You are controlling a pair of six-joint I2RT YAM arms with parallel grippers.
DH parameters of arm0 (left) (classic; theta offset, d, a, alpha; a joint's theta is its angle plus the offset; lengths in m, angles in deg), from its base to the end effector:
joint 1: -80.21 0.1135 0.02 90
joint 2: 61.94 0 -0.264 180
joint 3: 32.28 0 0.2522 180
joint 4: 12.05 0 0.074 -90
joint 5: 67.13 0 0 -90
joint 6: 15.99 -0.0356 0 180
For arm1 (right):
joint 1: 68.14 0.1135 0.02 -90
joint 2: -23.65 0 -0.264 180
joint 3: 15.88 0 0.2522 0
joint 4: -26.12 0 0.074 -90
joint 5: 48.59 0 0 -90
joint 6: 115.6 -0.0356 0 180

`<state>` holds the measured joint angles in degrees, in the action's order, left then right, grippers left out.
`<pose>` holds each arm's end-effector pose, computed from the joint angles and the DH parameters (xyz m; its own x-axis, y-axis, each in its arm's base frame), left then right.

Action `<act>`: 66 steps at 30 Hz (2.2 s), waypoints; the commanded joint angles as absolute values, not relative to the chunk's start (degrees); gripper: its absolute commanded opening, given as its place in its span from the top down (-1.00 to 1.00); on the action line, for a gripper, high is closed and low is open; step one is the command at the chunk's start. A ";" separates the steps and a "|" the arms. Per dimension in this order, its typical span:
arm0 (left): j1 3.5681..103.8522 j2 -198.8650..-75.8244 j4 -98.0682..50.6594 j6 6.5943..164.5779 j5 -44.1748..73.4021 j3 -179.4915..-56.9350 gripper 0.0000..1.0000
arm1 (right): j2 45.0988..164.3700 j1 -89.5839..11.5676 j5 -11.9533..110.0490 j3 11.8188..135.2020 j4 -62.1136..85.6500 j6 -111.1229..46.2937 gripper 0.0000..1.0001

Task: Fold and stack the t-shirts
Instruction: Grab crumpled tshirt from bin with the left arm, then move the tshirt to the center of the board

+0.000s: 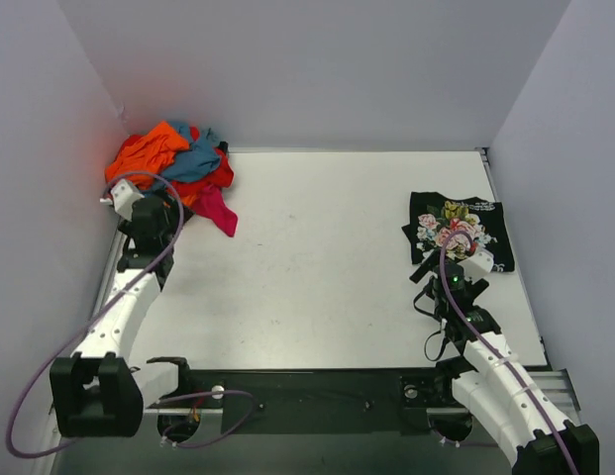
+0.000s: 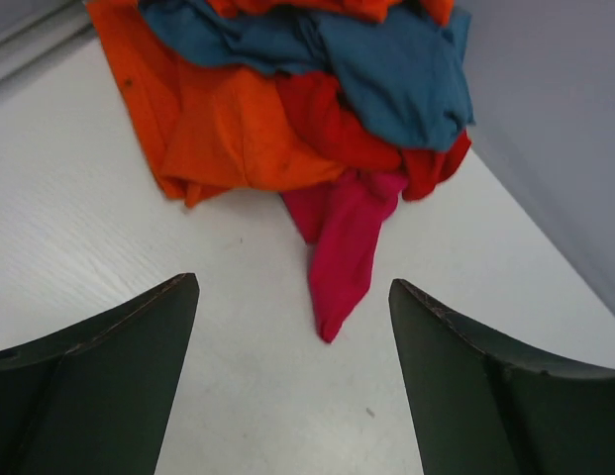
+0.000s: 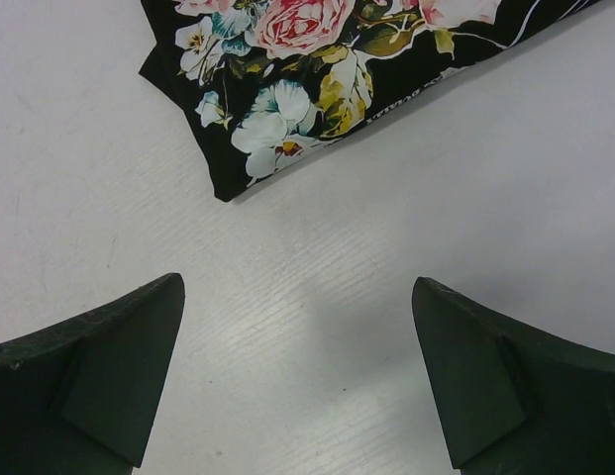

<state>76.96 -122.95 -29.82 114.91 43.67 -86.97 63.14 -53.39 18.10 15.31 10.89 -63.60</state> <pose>0.2410 -0.0010 0.2729 -0.1308 -0.6056 -0.7849 -0.4714 0.7345 -0.4882 0.1618 0.0280 0.2024 -0.2322 0.5235 -0.8197 0.3299 0.8352 0.4400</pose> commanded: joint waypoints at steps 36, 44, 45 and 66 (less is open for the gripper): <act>77.15 -165.58 -49.11 105.74 63.30 -155.03 1.00 | 66.90 -52.67 15.74 16.77 11.40 -64.71 -0.77; 59.05 -156.95 -38.65 85.28 79.04 -159.68 1.00 | 66.63 -52.67 15.83 16.77 11.13 -64.71 -0.76; 55.63 -155.64 -36.81 84.21 78.08 -159.86 1.00 | 66.55 -52.58 15.83 16.69 11.13 -64.71 -0.76; 46.44 -141.87 -41.99 111.95 49.96 -133.54 -0.57 | 66.98 -52.58 19.51 17.04 11.31 -62.69 -0.87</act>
<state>40.70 -148.66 -42.50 97.40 54.21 -154.86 66.92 -53.04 17.99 15.31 10.87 -64.17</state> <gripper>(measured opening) 0.393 0.919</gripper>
